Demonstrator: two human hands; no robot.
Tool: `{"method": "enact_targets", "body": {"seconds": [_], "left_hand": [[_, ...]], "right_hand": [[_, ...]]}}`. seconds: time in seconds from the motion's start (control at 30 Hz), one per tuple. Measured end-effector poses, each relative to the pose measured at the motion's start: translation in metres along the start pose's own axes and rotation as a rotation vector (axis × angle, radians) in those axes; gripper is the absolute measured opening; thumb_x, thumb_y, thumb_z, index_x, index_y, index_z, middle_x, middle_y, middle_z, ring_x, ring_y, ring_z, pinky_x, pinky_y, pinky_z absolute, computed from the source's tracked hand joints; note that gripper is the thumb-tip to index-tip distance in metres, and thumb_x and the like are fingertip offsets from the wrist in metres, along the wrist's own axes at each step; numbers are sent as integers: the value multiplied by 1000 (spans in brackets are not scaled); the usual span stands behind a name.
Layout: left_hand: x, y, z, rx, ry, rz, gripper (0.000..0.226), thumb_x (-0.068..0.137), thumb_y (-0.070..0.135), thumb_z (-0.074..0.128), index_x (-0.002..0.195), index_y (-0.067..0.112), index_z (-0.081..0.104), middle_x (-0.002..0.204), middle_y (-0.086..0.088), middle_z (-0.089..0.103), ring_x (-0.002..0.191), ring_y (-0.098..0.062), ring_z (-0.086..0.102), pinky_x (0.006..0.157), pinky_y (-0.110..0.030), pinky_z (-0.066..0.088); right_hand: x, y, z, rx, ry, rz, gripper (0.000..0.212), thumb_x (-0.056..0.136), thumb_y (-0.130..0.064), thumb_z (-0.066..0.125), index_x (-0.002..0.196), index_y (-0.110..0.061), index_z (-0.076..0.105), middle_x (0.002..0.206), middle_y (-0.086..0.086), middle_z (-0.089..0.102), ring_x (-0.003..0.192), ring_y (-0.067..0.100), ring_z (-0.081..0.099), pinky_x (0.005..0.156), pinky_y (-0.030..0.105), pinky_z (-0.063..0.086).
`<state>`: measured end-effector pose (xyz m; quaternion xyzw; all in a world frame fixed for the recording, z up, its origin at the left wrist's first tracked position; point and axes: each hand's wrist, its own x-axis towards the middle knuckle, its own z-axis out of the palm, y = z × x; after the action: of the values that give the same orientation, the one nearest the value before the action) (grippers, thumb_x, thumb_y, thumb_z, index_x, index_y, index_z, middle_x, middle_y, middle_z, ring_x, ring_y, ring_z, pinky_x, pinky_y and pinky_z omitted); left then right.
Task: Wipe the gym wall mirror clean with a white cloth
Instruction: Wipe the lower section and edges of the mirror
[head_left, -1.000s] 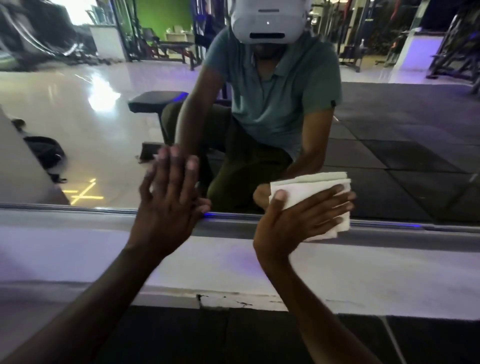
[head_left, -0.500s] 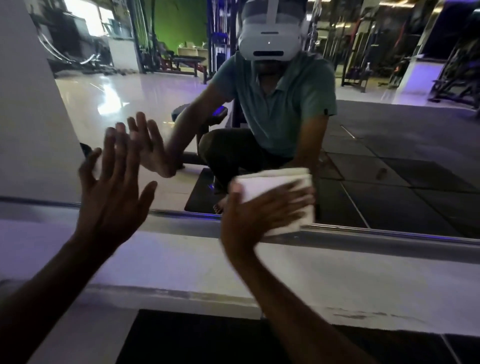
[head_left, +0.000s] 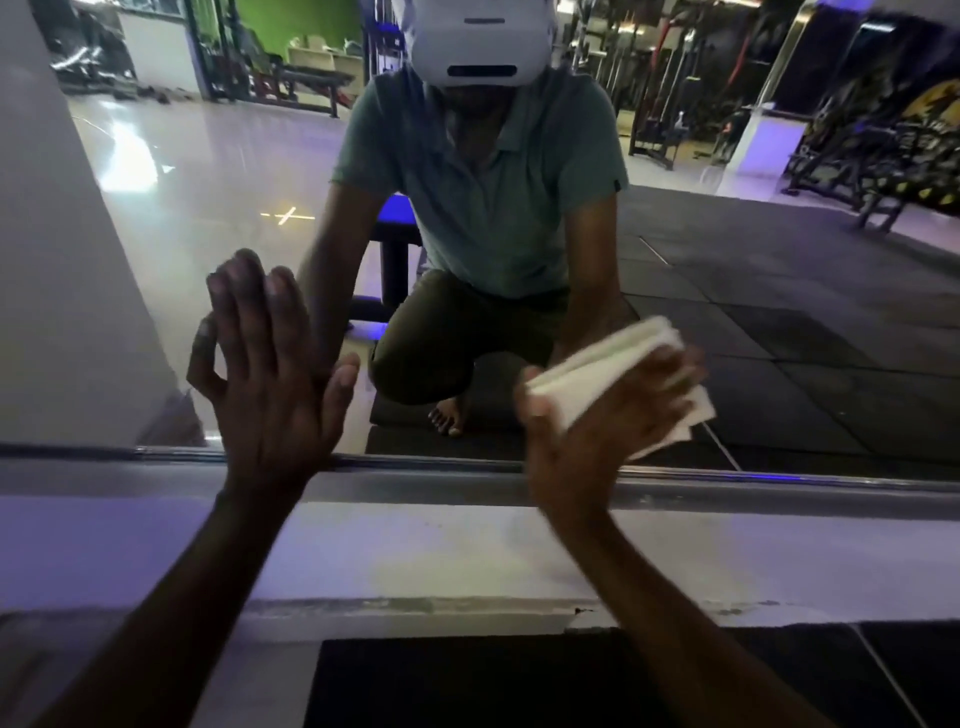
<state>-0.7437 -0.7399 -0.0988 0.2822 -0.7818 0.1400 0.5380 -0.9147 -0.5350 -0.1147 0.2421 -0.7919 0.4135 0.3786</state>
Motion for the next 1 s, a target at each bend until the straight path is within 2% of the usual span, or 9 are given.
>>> {"method": "enact_targets", "body": {"seconds": [0.13, 0.27, 0.37, 0.47, 0.57, 0.7, 0.83, 0.93, 1.0], "left_hand": [[-3, -4, 12, -23, 109, 14, 80, 106, 48, 42, 165, 0, 19, 173, -19, 7, 162, -36, 13, 126, -45, 13], [-3, -9, 13, -32, 136, 29, 80, 103, 47, 51, 164, 0, 25, 175, -17, 10, 161, -35, 16, 128, -43, 13], [-6, -13, 14, -37, 135, 35, 81, 103, 46, 55, 163, 0, 26, 174, -17, 12, 161, -36, 18, 128, -43, 15], [-6, -14, 12, -31, 145, 62, 80, 104, 46, 53, 163, -1, 25, 174, -19, 13, 161, -36, 17, 127, -45, 16], [2, -3, 4, -99, 159, -13, 83, 101, 41, 58, 163, -2, 25, 172, -23, 17, 159, -41, 21, 125, -50, 20], [-6, -6, 1, -185, 71, 2, 81, 99, 36, 62, 163, 0, 28, 163, -32, 31, 151, -51, 30, 124, -60, 27], [55, -17, 40, -296, -98, -221, 84, 97, 57, 39, 167, 15, 18, 172, -7, 19, 157, -33, 25, 120, -63, 30], [148, 78, -5, -335, 83, 1, 72, 107, 37, 41, 163, -1, 19, 168, -28, 20, 157, -43, 20, 126, -53, 20], [200, 133, -51, -277, 219, 138, 67, 109, 30, 40, 163, -3, 18, 170, -31, 14, 157, -46, 18, 121, -57, 20]], "right_hand": [[-37, -75, 34, -95, -200, -464, 94, 103, -62, 34, 167, -7, -6, 174, 17, -17, 160, 48, -10, 126, 65, -8], [-18, -50, 34, -244, -189, -849, 94, 102, -53, 47, 169, -14, -6, 176, 11, -12, 162, 36, -11, 128, 58, -11], [14, 12, 1, -240, -179, -743, 98, 99, -54, 50, 169, -15, -6, 176, 9, -13, 163, 34, -10, 130, 59, -6], [45, 78, -37, -219, -91, -330, 102, 101, -59, 45, 166, 0, -7, 172, 28, -8, 160, 49, -3, 125, 74, 8], [77, 82, -47, -138, 32, -74, 105, 102, -69, 35, 162, 11, 5, 170, 36, 1, 159, 54, 2, 123, 75, 10], [85, -18, -29, -134, 11, -263, 101, 99, -69, 28, 165, 3, 0, 170, 35, 5, 157, 57, 0, 125, 72, -1], [81, -62, -29, -178, -77, -551, 87, 105, -56, 38, 167, -3, 6, 174, 25, 1, 160, 50, 0, 126, 70, 2], [115, -28, -46, -170, -59, -717, 87, 105, -48, 47, 168, -10, 2, 176, 19, 3, 163, 40, 4, 129, 63, 2], [157, 9, -68, -166, 43, -611, 84, 104, -50, 40, 169, -10, 4, 175, 20, 10, 162, 40, 11, 129, 63, 2]]}}
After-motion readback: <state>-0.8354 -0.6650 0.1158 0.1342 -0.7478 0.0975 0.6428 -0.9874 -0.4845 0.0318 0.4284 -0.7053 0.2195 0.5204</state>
